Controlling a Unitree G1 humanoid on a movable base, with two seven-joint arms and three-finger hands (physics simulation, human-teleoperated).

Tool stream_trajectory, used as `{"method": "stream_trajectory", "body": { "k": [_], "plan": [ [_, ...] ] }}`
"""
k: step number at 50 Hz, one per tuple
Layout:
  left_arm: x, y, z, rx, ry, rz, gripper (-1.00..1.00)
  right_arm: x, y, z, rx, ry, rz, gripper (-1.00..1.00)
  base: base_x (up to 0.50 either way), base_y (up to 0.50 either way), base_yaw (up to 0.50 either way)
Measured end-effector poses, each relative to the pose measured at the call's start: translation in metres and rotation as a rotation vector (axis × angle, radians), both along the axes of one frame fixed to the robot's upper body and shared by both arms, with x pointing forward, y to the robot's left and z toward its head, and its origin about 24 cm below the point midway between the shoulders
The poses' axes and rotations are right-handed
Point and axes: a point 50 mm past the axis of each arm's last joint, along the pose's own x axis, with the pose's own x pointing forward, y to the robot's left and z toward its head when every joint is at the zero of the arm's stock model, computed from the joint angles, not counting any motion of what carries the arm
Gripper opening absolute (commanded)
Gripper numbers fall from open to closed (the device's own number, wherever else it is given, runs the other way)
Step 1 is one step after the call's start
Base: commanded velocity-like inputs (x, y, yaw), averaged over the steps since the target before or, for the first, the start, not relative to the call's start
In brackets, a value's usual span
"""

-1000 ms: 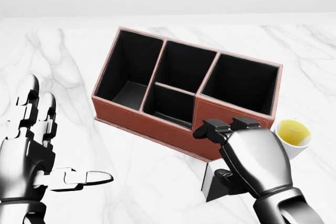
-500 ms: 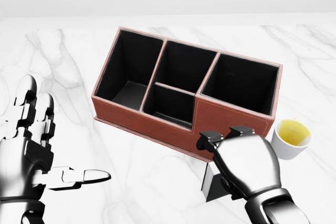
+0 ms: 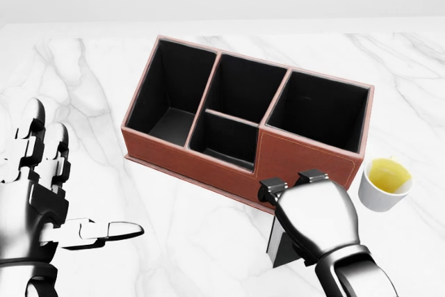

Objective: Pick up the book and place it in the right compartment of the caddy.

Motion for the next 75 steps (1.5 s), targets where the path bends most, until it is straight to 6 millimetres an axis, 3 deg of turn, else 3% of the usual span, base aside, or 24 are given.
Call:
{"method": "stream_trajectory", "body": {
  "k": [29, 75],
  "plan": [
    [0.001, 0.004, -0.001, 0.003, 0.000, 0.007, 1.00, 0.017, -0.003, -0.015, -0.043, 0.049, -0.010, 0.15, 0.00, 0.00, 0.00],
    [0.003, 0.008, -0.003, 0.015, 0.002, 0.008, 1.00, 0.026, -0.008, -0.035, -0.080, 0.097, -0.023, 0.27, 0.00, 0.00, 0.00]
  ]
}}
